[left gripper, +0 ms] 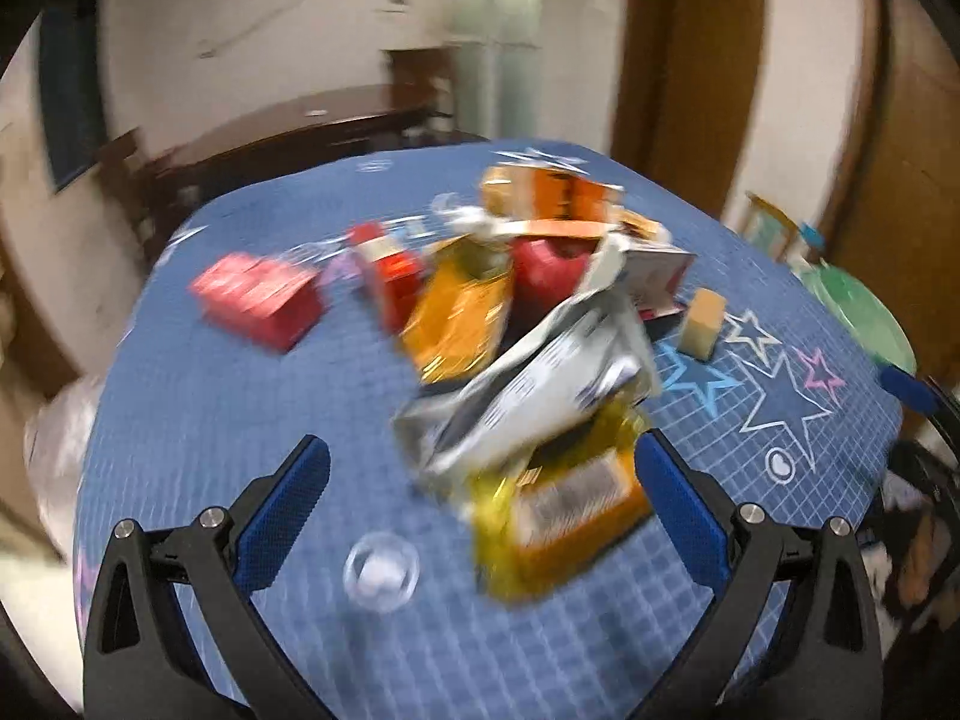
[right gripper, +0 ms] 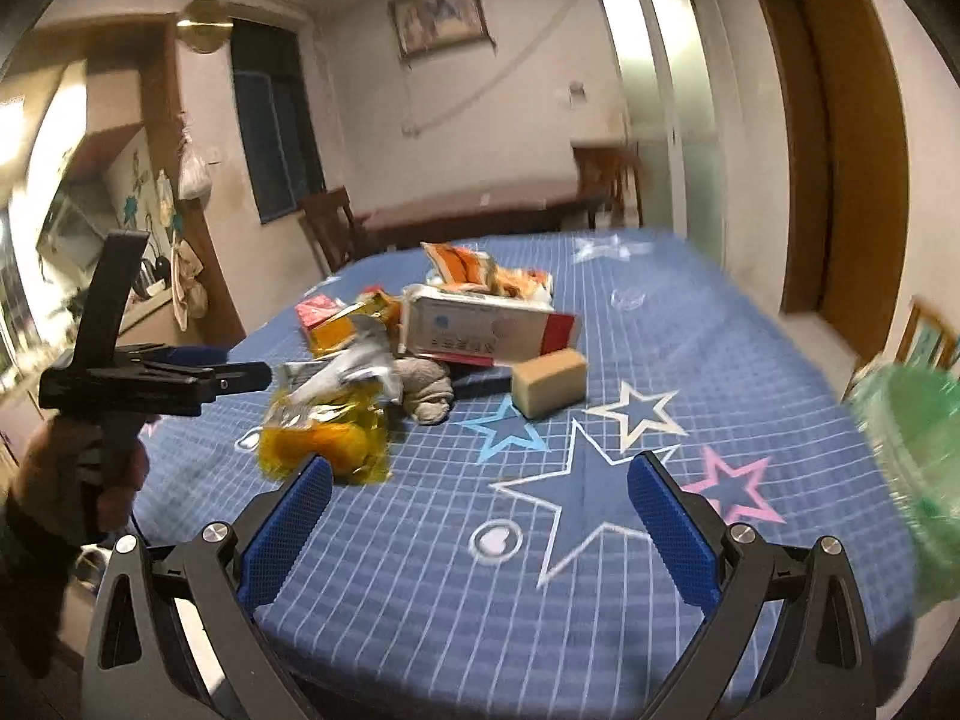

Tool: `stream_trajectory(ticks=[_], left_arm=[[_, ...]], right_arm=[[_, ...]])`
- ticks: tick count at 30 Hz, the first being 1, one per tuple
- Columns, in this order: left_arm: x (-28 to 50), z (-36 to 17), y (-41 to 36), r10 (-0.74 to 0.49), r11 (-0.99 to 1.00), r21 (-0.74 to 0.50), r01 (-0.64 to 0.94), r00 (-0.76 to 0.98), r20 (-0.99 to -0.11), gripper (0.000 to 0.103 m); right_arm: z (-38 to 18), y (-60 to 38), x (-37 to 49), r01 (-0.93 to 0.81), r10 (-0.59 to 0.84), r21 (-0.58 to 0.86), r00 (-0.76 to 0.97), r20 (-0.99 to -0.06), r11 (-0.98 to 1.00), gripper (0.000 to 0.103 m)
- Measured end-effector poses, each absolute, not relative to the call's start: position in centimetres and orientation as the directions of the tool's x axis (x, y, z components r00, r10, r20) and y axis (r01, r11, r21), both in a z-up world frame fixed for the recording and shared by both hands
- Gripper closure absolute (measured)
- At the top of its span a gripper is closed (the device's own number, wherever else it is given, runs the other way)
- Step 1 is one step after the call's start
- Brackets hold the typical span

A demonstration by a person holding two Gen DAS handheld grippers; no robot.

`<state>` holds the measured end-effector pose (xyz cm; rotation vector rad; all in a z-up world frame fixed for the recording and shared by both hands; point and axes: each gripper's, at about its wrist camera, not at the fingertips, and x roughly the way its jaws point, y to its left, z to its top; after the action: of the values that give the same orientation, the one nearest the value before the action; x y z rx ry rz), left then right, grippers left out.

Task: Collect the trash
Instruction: 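Grasp the silver wrapper with the left tool while the right tool grasps the tan sponge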

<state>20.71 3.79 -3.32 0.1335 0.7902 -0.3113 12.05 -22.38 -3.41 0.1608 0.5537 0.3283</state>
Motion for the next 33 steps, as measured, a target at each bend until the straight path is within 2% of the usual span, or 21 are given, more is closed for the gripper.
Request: stream_trajectory(ticks=[2,6,15,18,19,21,23,33], left_arm=[[22.7,-3.6,2.2,-0.234,0.924,0.03,0.382,0.625,-0.745,0.005],[25.2,-5.0,0.5,-0.229,0.88,0.07,0.469,0.548,-0.804,0.021],[27.4,-6.0,-1.2,-0.241,0.824,0.081,0.561,0.475,-0.846,0.025],[28.1,-6.3,-1.4,-0.255,0.818,0.06,0.572,0.454,-0.853,0.042],[28.3,-6.2,-1.5,-0.263,0.816,0.052,0.576,0.449,-0.854,0.047],[28.2,-6.0,-1.5,-0.273,0.811,0.043,0.583,0.442,-0.854,0.05],[28.0,-6.0,-1.4,-0.274,0.81,0.045,0.585,0.445,-0.853,0.051],[26.4,-5.2,-0.1,-0.285,0.854,0.038,0.519,0.528,-0.8,0.056]], right_arm=[[-3.7,-22.7,14.4,-0.255,0.359,0.264,0.778,-0.516,0.93,0.004],[-4.8,-22.6,19.3,-0.288,0.404,0.285,0.699,-0.59,0.914,0.004],[-7.0,-21.3,28.5,-0.319,0.392,0.241,0.593,-0.704,0.917,0.004],[-7.2,-20.6,30.2,-0.33,0.373,0.211,0.579,-0.725,0.92,0.005],[-7.2,-20.4,30.6,-0.336,0.372,0.204,0.575,-0.728,0.919,0.009],[-7.5,-20.0,31.4,-0.339,0.364,0.192,0.572,-0.735,0.921,0.024],[-8.0,-19.7,32.0,-0.331,0.341,0.168,0.58,-0.74,0.929,0.047],[-5.6,-19.3,28.3,-0.327,0.334,0.132,0.703,-0.627,0.936,0.054]])
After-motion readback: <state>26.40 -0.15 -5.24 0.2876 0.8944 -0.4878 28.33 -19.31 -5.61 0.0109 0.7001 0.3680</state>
